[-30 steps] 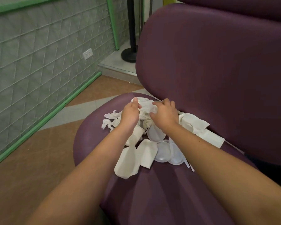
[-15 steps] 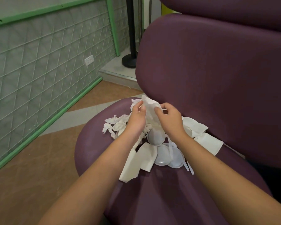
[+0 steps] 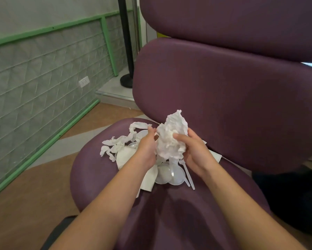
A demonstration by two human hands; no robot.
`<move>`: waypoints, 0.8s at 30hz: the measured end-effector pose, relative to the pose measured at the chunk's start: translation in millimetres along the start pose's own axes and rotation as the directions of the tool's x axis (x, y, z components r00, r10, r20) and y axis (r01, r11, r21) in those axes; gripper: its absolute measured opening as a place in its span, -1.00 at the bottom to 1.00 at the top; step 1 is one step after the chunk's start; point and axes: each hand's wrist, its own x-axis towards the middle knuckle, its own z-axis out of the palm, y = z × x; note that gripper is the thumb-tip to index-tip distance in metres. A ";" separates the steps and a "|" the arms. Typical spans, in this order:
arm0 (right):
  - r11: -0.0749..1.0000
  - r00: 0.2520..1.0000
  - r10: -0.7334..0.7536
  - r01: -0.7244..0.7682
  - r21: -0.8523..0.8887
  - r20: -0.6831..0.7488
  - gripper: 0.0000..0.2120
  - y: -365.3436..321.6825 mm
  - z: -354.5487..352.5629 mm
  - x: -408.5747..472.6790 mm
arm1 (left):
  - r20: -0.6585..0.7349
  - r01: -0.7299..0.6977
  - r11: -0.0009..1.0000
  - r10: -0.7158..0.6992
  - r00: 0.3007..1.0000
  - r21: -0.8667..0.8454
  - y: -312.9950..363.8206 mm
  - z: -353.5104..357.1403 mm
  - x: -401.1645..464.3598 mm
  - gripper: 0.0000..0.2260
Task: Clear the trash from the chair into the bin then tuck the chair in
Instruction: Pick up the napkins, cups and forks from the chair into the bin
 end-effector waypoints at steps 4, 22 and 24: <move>0.999 0.995 -0.037 0.034 -0.032 -0.094 -0.79 -4.3 -25.6 -19.2 | 0.158 0.118 0.992 -0.124 0.980 0.046 -15.0 7.8 -7.6 -0.70; 0.565 0.769 -0.587 0.164 -0.808 -0.254 -0.69 10.7 -88.8 -126.7 | 0.383 0.236 0.950 -0.300 0.874 0.205 -50.2 98.9 -67.7 -0.73; 0.597 0.729 -0.602 0.141 -0.790 -0.325 -0.79 2.7 -104.3 -140.1 | 0.431 0.219 0.944 -0.310 0.847 0.248 -59.6 115.2 -74.9 -0.77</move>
